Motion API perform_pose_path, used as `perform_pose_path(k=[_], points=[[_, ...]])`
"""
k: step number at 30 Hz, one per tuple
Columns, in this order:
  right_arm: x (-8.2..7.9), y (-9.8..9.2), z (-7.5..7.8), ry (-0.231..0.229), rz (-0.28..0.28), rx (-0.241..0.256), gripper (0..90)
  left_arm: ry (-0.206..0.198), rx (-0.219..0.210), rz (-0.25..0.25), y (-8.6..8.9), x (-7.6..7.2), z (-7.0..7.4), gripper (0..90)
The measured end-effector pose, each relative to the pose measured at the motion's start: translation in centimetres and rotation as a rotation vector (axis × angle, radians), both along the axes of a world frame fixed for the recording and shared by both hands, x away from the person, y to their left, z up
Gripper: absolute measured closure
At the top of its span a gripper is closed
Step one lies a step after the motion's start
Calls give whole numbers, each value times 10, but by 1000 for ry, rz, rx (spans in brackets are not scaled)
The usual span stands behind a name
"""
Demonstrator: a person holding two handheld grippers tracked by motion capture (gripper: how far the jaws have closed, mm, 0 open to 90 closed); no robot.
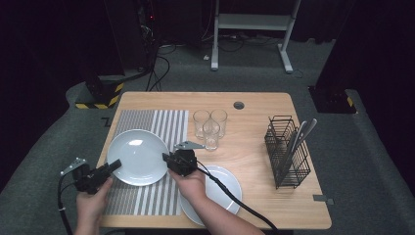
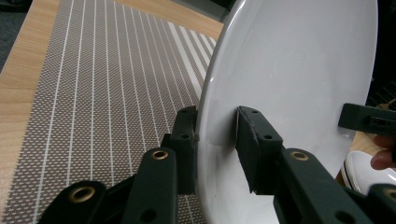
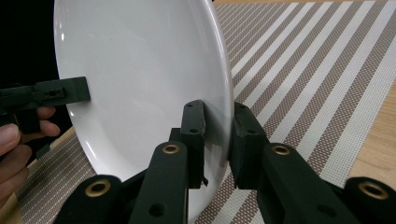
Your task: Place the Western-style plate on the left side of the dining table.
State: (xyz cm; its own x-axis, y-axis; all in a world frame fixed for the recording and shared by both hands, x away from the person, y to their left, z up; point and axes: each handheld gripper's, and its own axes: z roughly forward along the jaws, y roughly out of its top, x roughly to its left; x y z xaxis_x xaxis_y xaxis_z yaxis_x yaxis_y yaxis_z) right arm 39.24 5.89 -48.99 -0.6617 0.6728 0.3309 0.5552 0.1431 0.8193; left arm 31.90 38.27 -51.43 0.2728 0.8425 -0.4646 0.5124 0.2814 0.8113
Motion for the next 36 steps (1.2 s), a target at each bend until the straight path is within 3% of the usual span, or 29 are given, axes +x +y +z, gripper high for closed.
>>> perform_pose_path(k=[16,30,36], points=[[13,-2,-5,13,-35,-10,766,10,14,-11,-6,17,-6,686],[30,3,-13,19,-43,-72,720,47,-14,-1,-6,35,-18,668],[36,6,-12,28,-51,-91,712,54,-4,8,-7,39,-19,662]])
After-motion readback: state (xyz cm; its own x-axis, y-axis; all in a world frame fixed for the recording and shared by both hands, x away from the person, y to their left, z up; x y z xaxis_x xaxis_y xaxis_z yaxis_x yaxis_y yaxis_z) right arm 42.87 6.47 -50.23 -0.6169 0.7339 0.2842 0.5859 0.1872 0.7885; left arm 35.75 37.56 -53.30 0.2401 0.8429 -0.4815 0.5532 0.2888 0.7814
